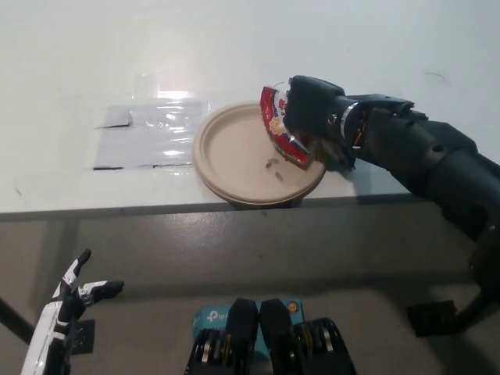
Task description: The robot picks up a small bag of sunflower seeds on the right hand side and take it to the empty plate on the left hand side then pours some sunflower seeds on to the plate.
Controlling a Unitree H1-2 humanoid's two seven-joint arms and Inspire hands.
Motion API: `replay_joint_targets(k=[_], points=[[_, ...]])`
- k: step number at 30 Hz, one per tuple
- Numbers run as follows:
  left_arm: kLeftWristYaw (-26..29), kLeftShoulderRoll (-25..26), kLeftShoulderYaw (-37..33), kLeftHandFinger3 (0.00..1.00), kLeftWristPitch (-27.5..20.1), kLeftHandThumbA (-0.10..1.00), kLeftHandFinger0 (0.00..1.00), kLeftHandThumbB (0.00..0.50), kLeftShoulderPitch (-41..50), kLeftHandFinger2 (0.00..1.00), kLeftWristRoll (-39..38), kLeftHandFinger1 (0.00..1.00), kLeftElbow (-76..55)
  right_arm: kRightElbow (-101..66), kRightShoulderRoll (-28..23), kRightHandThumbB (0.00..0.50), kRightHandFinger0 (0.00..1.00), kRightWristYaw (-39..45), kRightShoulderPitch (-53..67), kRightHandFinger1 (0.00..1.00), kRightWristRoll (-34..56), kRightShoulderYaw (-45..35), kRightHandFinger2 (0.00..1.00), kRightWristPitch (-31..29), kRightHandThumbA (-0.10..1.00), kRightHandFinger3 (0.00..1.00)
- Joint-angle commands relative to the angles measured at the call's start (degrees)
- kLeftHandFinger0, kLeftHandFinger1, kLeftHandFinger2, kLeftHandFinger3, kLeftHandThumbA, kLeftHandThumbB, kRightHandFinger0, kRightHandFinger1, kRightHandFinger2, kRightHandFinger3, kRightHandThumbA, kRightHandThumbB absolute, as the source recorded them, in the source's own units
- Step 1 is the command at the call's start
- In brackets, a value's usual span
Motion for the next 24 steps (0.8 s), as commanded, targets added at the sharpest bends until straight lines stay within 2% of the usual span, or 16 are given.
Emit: replay_joint_targets(k=[1,3,5,6,7,8,9,10,11,14,15,17,19,22,23,24], points=[[-0.8,0.2,-0.2,1.00,-1.2,1.00,0.77,0.223,1.0,0.64,0.3,0.69,-1.7,-0.6,-0.5,0.351,0.00,-1.0,-1.0,0.00,0.2,-0.4,0.00,2.7,-0.02,0.37],[-0.8,0.2,-0.2,1.00,-0.6,1.00,0.76,0.237,1.1,0.64,0.0,0.68,-2.1,-1.4,-1.1,0.364,0.00,0.0,-0.4,0.00,1.4,-1.5,0.01,2.7,-0.09,0.38],[-0.6,0.0,-0.2,1.00,0.1,1.00,0.77,0.241,0.9,0.64,0.0,0.69,-2.3,0.7,-2.4,0.449,0.00,-0.9,-1.4,0.00,1.4,-1.6,0.00,2.7,-0.10,0.50],[-0.6,0.1,0.0,1.00,0.1,1.00,0.78,0.240,0.8,0.64,-0.2,0.69,-2.3,1.3,-2.8,0.428,0.00,-0.1,-2.0,0.00,1.6,-1.7,0.06,2.4,-0.10,0.61],[-0.6,0.2,0.3,1.00,0.1,1.00,0.78,0.247,0.7,0.65,-0.4,0.69,-2.4,1.8,-2.7,0.483,0.00,0.2,-2.4,0.00,1.7,-1.8,0.06,2.3,-0.10,0.62],[-0.6,0.5,0.4,1.00,0.0,1.00,0.78,0.251,0.7,0.65,-0.3,0.69,-2.3,2.5,-2.6,0.425,0.00,2.0,-3.0,0.00,1.3,-1.3,0.09,2.4,-0.10,0.72],[-0.6,0.5,0.5,1.00,-0.1,1.00,0.77,0.247,0.6,0.64,-0.1,0.68,-2.2,2.2,-1.9,0.418,0.00,1.4,-3.0,0.00,0.7,-0.9,0.04,2.9,-0.10,0.69],[-0.5,0.0,0.3,1.00,0.2,1.00,0.76,0.225,1.0,0.64,-0.2,0.67,-2.5,-1.5,0.3,0.330,0.00,1.7,-0.7,0.00,1.3,-1.6,0.00,3.4,0.03,0.45],[-0.5,-0.1,0.2,1.00,0.3,1.00,0.76,0.218,1.2,0.63,-0.2,0.67,-2.6,-2.0,1.5,0.351,0.00,1.2,0.0,0.00,1.2,-1.3,0.00,2.9,0.08,0.34],[-0.4,-0.4,0.0,1.00,-0.4,1.00,0.79,0.223,1.7,0.62,0.6,0.68,-2.6,-2.9,3.7,0.451,0.00,1.0,2.0,0.09,2.3,-2.0,0.22,2.7,0.15,0.14],[-0.2,-0.3,0.2,1.00,0.0,1.00,0.81,0.245,1.7,0.63,1.0,0.70,-2.8,-2.1,3.3,0.426,0.00,-0.2,1.7,0.06,1.7,-1.4,0.24,2.5,0.01,0.24],[-0.1,-0.1,0.7,1.00,-0.4,1.00,0.80,0.286,1.4,0.63,0.7,0.68,-2.6,-2.4,1.9,0.401,0.00,-0.7,0.9,0.00,1.4,-1.4,0.22,1.8,-0.09,0.31],[-0.3,0.0,0.8,1.00,-0.1,1.00,0.79,0.290,1.3,0.62,0.2,0.68,-2.5,-2.9,0.3,0.408,0.00,-0.9,0.6,0.00,1.1,-1.2,0.15,1.2,-0.10,0.31],[-0.4,-0.1,0.7,1.00,0.0,1.00,0.77,0.264,1.1,0.61,0.2,0.66,-2.5,-2.8,-0.5,0.387,0.00,-0.5,1.0,0.00,1.8,-2.1,0.15,1.9,-0.07,0.25],[-0.5,-0.1,0.7,1.00,0.2,1.00,0.78,0.270,1.2,0.61,0.0,0.67,-2.6,-4.1,-1.3,0.389,0.00,-0.1,1.4,0.00,2.1,-2.5,0.16,1.4,-0.09,0.36],[-0.5,-0.1,0.8,1.00,0.3,1.00,0.80,0.275,1.4,0.61,-0.2,0.67,-2.7,-4.7,-1.7,0.389,0.00,-0.4,1.8,0.00,2.3,-2.8,0.15,1.4,-0.07,0.30]])
